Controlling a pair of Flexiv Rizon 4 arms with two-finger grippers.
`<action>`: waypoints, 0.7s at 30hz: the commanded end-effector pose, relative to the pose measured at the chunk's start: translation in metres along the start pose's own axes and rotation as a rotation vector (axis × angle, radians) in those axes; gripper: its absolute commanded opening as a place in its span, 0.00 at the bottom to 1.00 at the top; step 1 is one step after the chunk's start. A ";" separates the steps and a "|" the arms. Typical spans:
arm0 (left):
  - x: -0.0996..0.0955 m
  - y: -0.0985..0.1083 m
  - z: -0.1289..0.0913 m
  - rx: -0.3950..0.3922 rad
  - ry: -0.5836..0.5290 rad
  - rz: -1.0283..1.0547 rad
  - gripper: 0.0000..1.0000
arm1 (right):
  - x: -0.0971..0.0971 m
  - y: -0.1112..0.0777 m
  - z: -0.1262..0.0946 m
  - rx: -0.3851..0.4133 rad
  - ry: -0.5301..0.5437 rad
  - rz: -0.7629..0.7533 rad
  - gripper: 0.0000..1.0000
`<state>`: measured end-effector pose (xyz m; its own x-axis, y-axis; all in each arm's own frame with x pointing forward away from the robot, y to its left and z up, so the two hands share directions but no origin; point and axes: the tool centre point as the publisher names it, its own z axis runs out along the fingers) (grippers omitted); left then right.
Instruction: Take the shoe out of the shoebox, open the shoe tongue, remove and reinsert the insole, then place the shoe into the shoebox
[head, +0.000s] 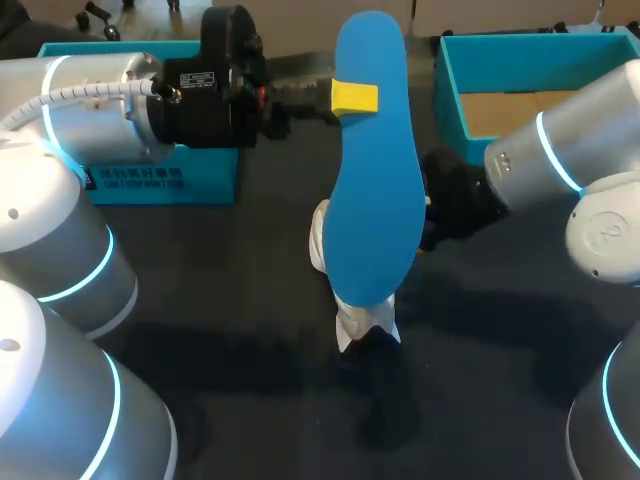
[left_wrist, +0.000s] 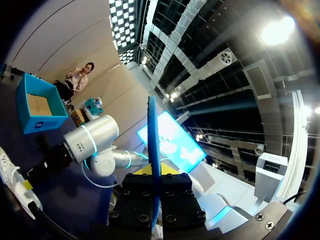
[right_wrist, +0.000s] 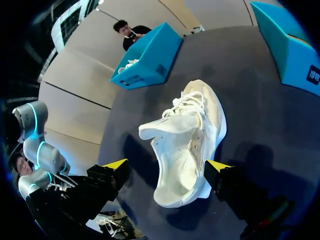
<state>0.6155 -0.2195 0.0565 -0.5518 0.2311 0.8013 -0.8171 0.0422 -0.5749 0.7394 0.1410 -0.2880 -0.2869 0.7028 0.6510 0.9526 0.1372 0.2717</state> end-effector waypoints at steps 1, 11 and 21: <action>-0.001 0.001 0.001 0.003 0.000 0.000 0.00 | -0.004 -0.009 -0.016 -0.031 0.056 0.016 1.00; 0.000 0.000 -0.002 -0.002 0.009 0.027 0.00 | 0.009 -0.008 -0.051 -0.059 0.119 0.046 1.00; -0.008 -0.001 -0.016 -0.019 0.015 0.231 0.00 | 0.014 -0.001 -0.082 -0.096 0.217 0.069 1.00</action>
<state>0.6222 -0.2111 0.0508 -0.7007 0.2490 0.6686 -0.6877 0.0138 -0.7259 0.7342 0.1060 -0.2259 -0.2460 0.5518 0.7969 0.9609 0.0311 0.2751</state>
